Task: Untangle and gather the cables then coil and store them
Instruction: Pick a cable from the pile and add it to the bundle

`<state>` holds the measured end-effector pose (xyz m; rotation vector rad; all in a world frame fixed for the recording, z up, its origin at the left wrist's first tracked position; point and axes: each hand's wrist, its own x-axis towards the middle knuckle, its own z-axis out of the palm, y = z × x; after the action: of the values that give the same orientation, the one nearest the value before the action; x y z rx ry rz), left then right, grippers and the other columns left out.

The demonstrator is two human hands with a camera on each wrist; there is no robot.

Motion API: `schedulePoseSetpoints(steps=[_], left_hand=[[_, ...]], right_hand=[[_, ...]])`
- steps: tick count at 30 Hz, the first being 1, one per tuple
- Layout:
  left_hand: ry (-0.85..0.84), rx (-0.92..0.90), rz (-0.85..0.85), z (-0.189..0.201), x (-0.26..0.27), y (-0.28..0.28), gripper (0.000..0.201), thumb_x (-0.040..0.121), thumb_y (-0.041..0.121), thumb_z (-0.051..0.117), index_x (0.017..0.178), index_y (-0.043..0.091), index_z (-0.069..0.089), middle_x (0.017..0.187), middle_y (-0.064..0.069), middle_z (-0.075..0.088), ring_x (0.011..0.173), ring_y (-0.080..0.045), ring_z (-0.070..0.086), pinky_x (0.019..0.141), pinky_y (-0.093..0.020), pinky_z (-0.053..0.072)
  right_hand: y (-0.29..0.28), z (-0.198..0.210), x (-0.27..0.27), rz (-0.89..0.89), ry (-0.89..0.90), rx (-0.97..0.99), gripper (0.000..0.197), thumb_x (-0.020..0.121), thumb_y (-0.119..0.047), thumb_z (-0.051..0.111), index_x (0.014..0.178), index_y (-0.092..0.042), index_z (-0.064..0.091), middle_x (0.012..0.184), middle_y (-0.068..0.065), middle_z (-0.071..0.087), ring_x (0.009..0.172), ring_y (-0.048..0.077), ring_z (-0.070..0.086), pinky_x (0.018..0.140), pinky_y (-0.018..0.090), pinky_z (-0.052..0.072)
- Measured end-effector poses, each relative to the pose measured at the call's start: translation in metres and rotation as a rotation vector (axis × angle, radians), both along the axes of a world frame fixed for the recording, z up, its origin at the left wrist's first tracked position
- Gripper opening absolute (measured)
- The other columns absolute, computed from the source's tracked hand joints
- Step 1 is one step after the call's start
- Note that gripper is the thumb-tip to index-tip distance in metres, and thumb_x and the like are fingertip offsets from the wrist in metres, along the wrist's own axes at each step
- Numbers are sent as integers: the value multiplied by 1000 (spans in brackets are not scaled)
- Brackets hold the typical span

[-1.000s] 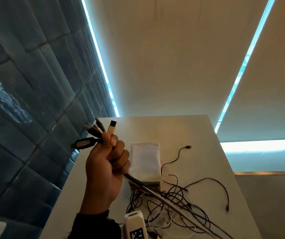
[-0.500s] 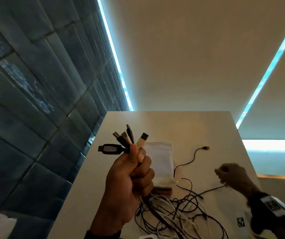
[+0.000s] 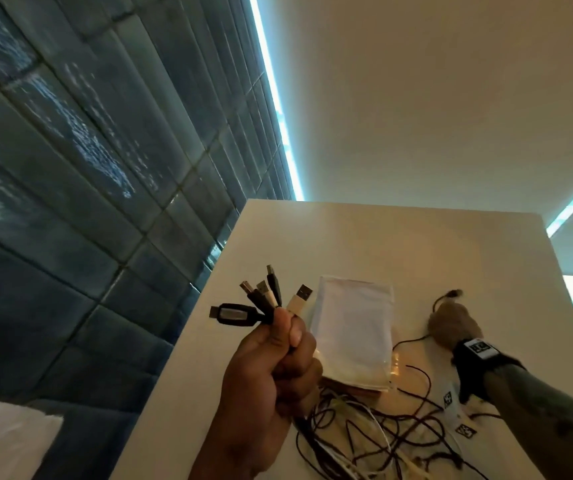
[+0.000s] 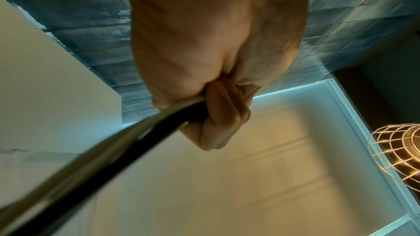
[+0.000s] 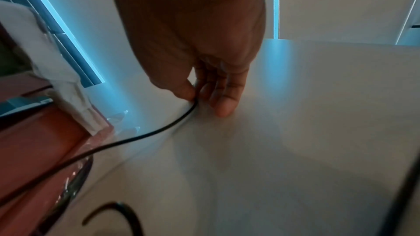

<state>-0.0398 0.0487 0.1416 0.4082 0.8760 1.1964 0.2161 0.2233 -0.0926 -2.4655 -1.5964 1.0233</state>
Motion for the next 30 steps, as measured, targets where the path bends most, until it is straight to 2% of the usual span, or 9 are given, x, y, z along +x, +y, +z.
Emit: schedulePoseSetpoints(steps=[4,7,10,12,15,18,22,26,30], left_hand=[[-15,2,-6,-1,4,5,29,79,38,56,68,12,50,53,3,22,43,-7,10,39,-18,11],[-11,35,-18,-2,7,6,30,81,38,57,69,12,50,53,3,23,42,-7,12,39,-18,11],[18,46,16,-5,11,6,30,90,34,52,70,12,48,53,3,23,41,-6,14,39,-19,11],[43,43,42,-9,13,6,27,91,31,44,72,12,46,53,3,23,40,-6,15,39,-20,10],[116,59,49,-12,18,4,24,90,29,44,73,12,44,53,4,23,40,-6,15,40,-22,10],[179,74,26,-12,25,0,25,88,31,46,69,14,40,53,4,21,41,-6,14,41,-22,10],[305,131,-39,-4,33,-11,29,84,38,53,74,13,41,53,5,24,43,-8,17,40,-22,14],[465,254,-126,4,39,-21,45,87,52,58,82,7,51,54,4,30,43,-8,26,41,-21,26],[508,279,-70,9,43,-25,41,89,41,52,88,1,58,52,3,40,45,-10,30,43,-23,24]], right_hand=[[-21,2,8,77,-1,-12,17,94,-24,51,95,-7,54,118,19,59,106,37,59,81,36,45],[-41,1,19,41,118,49,21,95,-19,53,92,1,60,105,23,65,96,36,61,82,40,48],[-66,26,18,-331,695,226,5,89,6,56,84,4,54,86,31,62,70,33,63,73,48,58],[-79,55,15,-511,1020,283,13,90,12,52,99,3,52,85,28,60,66,29,60,57,33,59],[-99,108,-1,-457,1240,309,26,93,9,48,116,1,53,84,17,63,65,18,51,53,24,45],[-126,158,-28,-167,1184,405,18,96,-5,50,106,-3,65,72,6,57,62,16,41,57,27,33],[-161,214,-62,149,1051,538,19,93,-16,58,81,-13,73,61,-4,52,56,8,42,52,21,34],[-184,242,-83,274,1013,582,35,88,-36,59,74,-5,69,57,-3,48,52,7,39,49,18,33],[-190,245,-83,289,947,610,32,92,-30,60,70,-8,69,53,-8,48,50,4,39,49,15,32]])
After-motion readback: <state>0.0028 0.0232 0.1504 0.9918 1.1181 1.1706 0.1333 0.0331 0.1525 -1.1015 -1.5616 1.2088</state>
